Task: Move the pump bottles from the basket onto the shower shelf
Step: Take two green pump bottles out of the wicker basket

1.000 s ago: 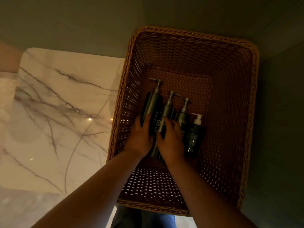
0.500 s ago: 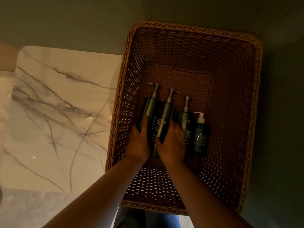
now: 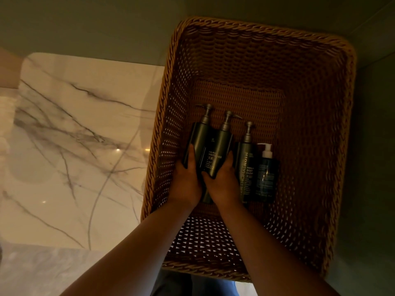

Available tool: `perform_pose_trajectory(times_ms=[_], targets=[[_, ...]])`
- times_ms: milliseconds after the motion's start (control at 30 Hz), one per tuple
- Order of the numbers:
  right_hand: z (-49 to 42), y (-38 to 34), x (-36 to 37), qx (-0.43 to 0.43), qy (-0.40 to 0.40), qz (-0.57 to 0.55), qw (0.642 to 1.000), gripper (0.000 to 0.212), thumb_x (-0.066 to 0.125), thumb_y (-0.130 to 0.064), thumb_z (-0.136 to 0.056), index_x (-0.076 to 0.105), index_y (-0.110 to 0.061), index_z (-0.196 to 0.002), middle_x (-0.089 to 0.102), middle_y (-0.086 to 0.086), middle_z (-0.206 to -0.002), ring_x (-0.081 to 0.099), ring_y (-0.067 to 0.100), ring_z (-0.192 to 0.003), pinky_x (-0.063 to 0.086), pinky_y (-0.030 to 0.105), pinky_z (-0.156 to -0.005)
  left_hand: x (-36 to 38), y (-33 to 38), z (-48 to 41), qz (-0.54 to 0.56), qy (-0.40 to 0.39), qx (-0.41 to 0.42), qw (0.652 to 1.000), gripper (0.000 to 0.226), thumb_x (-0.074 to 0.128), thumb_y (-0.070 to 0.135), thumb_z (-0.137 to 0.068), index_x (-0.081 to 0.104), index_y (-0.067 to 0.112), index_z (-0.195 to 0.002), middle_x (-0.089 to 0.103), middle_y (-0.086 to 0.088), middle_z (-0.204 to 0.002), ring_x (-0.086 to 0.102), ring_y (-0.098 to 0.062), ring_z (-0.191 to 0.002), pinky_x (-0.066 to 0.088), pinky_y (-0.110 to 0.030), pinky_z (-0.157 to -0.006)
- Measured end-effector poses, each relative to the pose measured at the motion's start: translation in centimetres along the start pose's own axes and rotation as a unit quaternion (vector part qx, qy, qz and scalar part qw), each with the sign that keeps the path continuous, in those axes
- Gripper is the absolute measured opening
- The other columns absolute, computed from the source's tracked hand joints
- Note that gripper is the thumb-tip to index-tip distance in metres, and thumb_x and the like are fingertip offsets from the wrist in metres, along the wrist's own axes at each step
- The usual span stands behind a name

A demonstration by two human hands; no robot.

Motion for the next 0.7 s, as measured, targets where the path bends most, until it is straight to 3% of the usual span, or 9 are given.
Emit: perform_pose_trajectory(times_ms=[167,267,367,467,533,600,700], targets=[[0.1,0.2,-0.2,0.007,-0.019,-0.039,0.999,0.094,0.066,-0.024,-0.085,-0.002,-0.024,-0.151,0.036,0.009,-0.148,0.050,0.023,-0.122,0.049,0.040,-0.095,0.1,0.1,0.5,0.086,-0.049,-0.014,0.995,0.086,0.051,0.023,-0.094,-0.020,0.027,-0.142,0.014,-0.025,-0.150,0.031,-0.036,-0.134,0.030,-0.041,-0.111],[0.6,0.0,-0.7,0.000,-0.035,-0.090,0.995,0.082,0.068,-0.014,-0.082,0.019,-0.020,-0.148,0.048,0.008,-0.137,0.054,0.022,-0.117,0.049,0.041,-0.094,-0.4,0.3,1.3,0.123,-0.065,-0.022,0.990,0.092,0.055,0.020,-0.092,-0.022,0.033,-0.140,0.011,-0.023,-0.151,0.036,-0.035,-0.131,0.035,-0.040,-0.107],[1.7,-0.4,-1.8,-0.010,-0.033,-0.162,0.986,0.062,0.070,-0.006,-0.078,0.041,-0.020,-0.131,0.060,0.002,-0.118,0.060,0.018,-0.107,0.050,0.033,-0.088,-1.6,0.7,2.1,0.141,-0.064,-0.021,0.988,0.095,0.056,0.020,-0.091,-0.026,0.042,-0.134,0.016,-0.021,-0.149,0.044,-0.033,-0.124,0.042,-0.041,-0.101],[3.4,-0.7,-3.0,-0.015,-0.042,-0.198,0.979,0.058,0.071,-0.007,-0.078,0.044,-0.029,-0.124,0.062,-0.003,-0.112,0.061,0.012,-0.104,0.051,0.029,-0.086,-3.5,1.7,3.3,0.156,-0.074,-0.012,0.985,0.098,0.056,0.021,-0.090,-0.028,0.049,-0.131,0.021,-0.018,-0.147,0.054,-0.028,-0.108,0.052,-0.041,-0.088],[4.8,-1.1,-4.2,-0.023,-0.038,-0.212,0.976,0.056,0.072,-0.008,-0.077,0.045,-0.041,-0.114,0.061,-0.015,-0.104,0.061,-0.005,-0.096,0.050,0.014,-0.078,-5.0,2.9,4.4,0.174,-0.078,-0.001,0.982,0.097,0.055,0.022,-0.090,-0.027,0.053,-0.132,0.025,-0.015,-0.144,0.058,-0.022,-0.096,0.055,-0.038,-0.079],[6.5,-1.8,-5.6,-0.021,-0.032,-0.221,0.974,0.057,0.074,-0.012,-0.077,0.045,-0.044,-0.114,0.057,-0.024,-0.101,0.057,-0.017,-0.089,0.046,0.005,-0.070,-6.8,4.1,5.6,0.199,-0.078,0.008,0.977,0.096,0.056,0.025,-0.089,-0.023,0.055,-0.136,0.029,-0.012,-0.140,0.055,-0.015,-0.093,0.053,-0.031,-0.078],[9.1,-3.2,-7.8,-0.033,-0.020,-0.236,0.971,0.060,0.077,-0.015,-0.074,0.048,-0.037,-0.122,0.060,-0.020,-0.108,0.059,-0.005,-0.099,0.049,0.020,-0.083,-9.9,5.7,7.7,0.232,-0.074,0.022,0.970,0.098,0.061,0.027,-0.085,-0.015,0.054,-0.140,0.035,-0.004,-0.132,0.043,0.004,-0.084,0.038,-0.009,-0.065]])
Point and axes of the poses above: each hand's wrist, its own z-axis away from the middle knuckle, its own x-axis out of the palm, y = z × x, the point moved 8 cm from there along -z, towards the middle knuckle
